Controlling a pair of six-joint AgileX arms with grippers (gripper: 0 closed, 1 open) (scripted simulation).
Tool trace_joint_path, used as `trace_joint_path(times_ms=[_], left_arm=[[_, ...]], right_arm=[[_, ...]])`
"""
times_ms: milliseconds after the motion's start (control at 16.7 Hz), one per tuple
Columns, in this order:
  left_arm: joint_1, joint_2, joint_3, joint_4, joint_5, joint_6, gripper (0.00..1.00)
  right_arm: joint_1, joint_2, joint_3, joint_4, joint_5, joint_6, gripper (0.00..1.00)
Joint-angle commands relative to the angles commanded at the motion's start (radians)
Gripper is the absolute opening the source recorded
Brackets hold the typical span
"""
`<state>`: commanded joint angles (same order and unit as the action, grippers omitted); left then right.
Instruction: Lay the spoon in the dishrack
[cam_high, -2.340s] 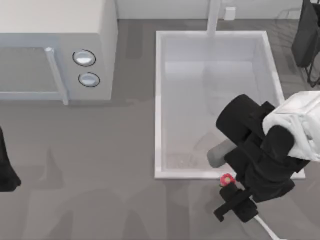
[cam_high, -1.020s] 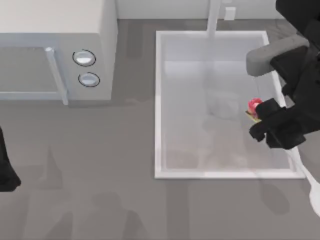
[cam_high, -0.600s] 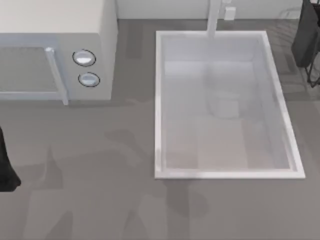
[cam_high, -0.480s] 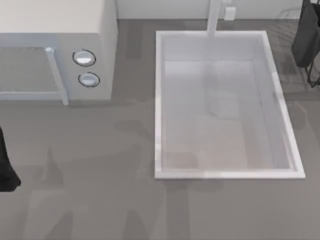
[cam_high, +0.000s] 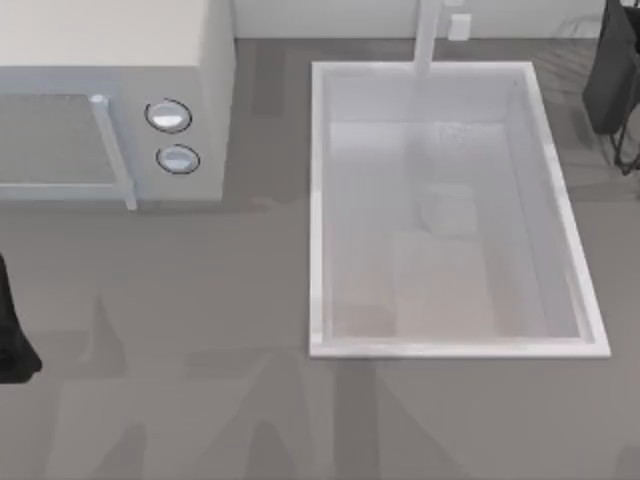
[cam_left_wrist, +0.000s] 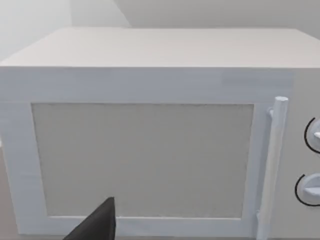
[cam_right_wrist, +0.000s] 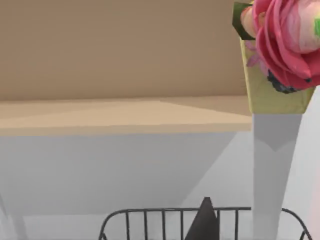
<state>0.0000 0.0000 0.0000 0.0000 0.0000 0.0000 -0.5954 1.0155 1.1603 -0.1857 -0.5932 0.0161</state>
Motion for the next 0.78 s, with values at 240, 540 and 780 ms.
trace_joint_path(times_ms=[240,540,780], left_arm=[[0.0,0.0,0.0,0.0,0.0,0.0,1.0],[0.0,0.0,0.0,0.0,0.0,0.0,1.0],[0.0,0.0,0.0,0.0,0.0,0.0,1.0]], right_arm=[[-0.038,-0.026,-0.014,0.038,-0.023,0.0,0.0],[-0.023,0.013,-0.011,0.072,-0.008,0.003,0.0],[0.033,0.192,-0.029,0.262,0.055,0.004,0.0]])
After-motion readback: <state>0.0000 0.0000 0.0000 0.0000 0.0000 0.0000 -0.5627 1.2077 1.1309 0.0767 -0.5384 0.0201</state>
